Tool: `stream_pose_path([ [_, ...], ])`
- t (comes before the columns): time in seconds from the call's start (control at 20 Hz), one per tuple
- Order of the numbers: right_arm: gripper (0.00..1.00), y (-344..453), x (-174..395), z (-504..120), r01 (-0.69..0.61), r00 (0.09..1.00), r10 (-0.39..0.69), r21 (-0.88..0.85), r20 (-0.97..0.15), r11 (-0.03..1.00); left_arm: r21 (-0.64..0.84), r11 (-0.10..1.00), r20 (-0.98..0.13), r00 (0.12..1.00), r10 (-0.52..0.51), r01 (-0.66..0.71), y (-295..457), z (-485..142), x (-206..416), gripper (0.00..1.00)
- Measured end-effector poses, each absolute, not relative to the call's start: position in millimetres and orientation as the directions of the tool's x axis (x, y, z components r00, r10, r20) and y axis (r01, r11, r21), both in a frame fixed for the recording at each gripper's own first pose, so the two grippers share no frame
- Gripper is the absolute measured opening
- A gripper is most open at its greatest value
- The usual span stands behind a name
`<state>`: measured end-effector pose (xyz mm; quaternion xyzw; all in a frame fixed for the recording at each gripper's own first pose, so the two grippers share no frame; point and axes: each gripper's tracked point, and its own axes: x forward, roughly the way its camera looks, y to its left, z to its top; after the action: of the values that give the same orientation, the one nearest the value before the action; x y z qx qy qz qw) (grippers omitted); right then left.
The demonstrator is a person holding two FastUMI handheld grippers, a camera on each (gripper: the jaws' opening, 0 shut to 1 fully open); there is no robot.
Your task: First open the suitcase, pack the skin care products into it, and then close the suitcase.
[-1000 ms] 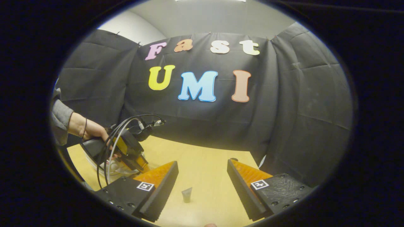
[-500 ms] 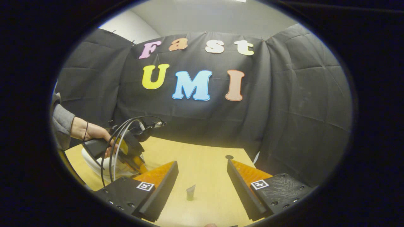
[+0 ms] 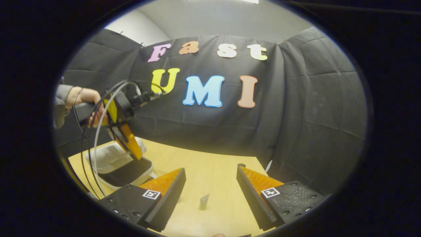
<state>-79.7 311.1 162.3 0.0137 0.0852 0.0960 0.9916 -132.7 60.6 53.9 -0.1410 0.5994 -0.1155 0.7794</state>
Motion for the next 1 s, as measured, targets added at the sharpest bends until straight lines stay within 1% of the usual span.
stream_pose_path([
  [0.05, 0.95, 313.0, -80.0, 163.1, -0.189, 0.967, 0.194, 0.048, -0.166, 0.981, -0.347, 0.938, -0.903, 0.272, -0.333, -0.002, 78.2, 70.2, -130.9, 0.15],
  [0.1, 0.95, 314.3, -78.4, 162.4, -0.188, 0.967, 0.195, 0.054, -0.167, 0.981, -0.332, 0.943, -0.904, 0.294, -0.311, -0.022, 98.4, 85.5, -128.9, 0.18],
  [0.25, 0.95, 320.0, -77.6, 164.1, -0.187, 0.966, 0.195, 0.061, -0.172, 0.98, -0.274, 0.96, -0.898, 0.372, -0.236, -0.053, 166.3, 120.5, -119.1, 0.18],
  [0.4, 0.95, 326.4, -77.6, 166.0, -0.189, 0.965, 0.196, 0.054, -0.172, 0.98, -0.2, 0.977, -0.905, 0.395, -0.154, -0.076, 229.4, 137.7, -123.3, 0.18],
  [0.5, 0.95, 332.3, -78.3, 168.7, -0.185, 0.966, 0.192, 0.055, -0.171, 0.981, -0.13, 0.987, -0.9, 0.428, -0.08, -0.09, 272.3, 142.3, -118.6, 0.18],
  [0.6, 0.95, 339.1, -79.7, 171.7, -0.18, 0.968, 0.187, 0.058, -0.167, 0.982, -0.048, 0.993, -0.892, 0.453, 0.007, -0.109, 317.0, 140.7, -115.6, 0.17],
  [0.75, 0.95, 350.7, -80.4, 172.5, -0.169, 0.968, 0.18, 0.074, -0.173, 0.983, 0.041, 0.987, -0.896, 0.431, 0.105, -0.155, 374.5, 114.6, -123.5, 0.17],
  [0.85, 0.95, 356.5, -83.0, 170.8, -0.155, 0.968, 0.167, 0.08, -0.187, 0.985, 0.151, 0.975, -0.88, 0.427, 0.209, -0.166, 425.6, 95.6, -126.9, 0.18],
  [0.9, 0.95, 358.4, -84.6, 170.0, -0.144, 0.968, 0.157, 0.078, -0.196, 0.986, 0.184, 0.968, -0.879, 0.412, 0.241, -0.173, 448.2, 84.2, -131.7, 0.18],
  [1.0, 0.95, 363.0, -85.9, 167.2, -0.123, 0.967, 0.135, 0.068, -0.217, 0.99, 0.205, 0.96, -0.881, 0.39, 0.267, -0.192, 483.8, 62.4, -137.1, 0.17],
])
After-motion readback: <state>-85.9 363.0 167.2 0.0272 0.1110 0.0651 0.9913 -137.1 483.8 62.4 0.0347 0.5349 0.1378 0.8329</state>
